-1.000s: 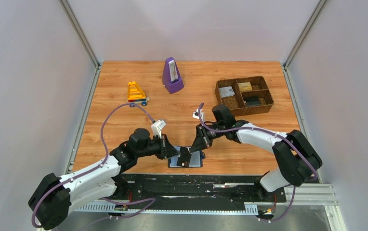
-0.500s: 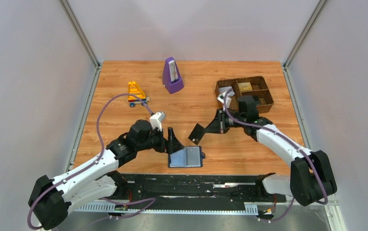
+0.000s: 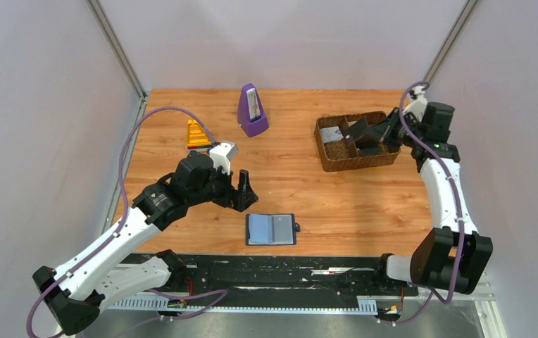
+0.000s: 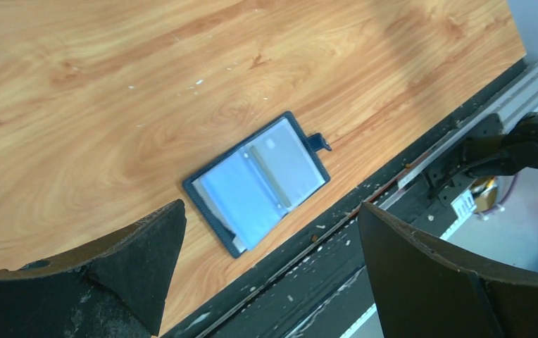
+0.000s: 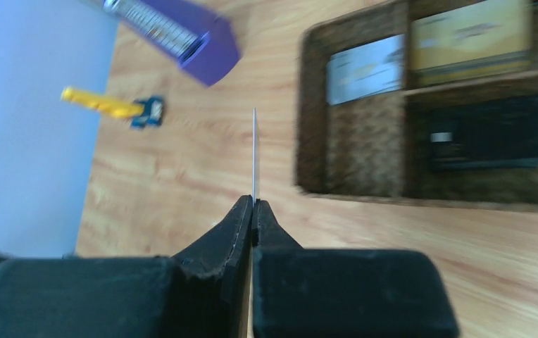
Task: Take the credit cards out of the card holder
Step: Place the credit card in the storage box.
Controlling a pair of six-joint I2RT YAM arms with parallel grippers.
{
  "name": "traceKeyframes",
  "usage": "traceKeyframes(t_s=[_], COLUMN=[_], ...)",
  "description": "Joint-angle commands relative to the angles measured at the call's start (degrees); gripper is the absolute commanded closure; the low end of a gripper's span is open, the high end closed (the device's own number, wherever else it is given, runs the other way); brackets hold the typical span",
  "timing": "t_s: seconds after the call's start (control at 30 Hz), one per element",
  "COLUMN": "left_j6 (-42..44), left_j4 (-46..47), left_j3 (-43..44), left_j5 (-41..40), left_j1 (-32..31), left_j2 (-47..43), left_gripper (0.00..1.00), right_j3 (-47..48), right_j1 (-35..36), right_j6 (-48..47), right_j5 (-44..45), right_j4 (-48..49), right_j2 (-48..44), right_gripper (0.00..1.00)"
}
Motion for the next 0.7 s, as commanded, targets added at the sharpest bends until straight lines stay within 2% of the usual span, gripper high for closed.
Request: traceKeyframes(t_s=[0.0,0.2,0.67], left_j6=[6.7,9.8,9.8], left_j4=[-8.7,-9.9,-9.5], left_j3=[5.8,4.2,3.8], left_j5=[-5.2,-9.6,-10.9], left_j1=[0.0,0.0,0.0], left_j2=[0.2,-2.0,-2.4], left_gripper=[0.0,0.0,0.0], right_j3=[3.4,5.1,10.9], right_j1=[-7.6,-13.6,-14.0], right_j6=[-1.7,-2.0,-1.8], right_j5=[3.1,0.3,-1.6], right_j4=[-3.9,-4.0,-0.5], right_j2=[2.7,8.4,22.7], right_gripper=[1.0,1.0,1.0])
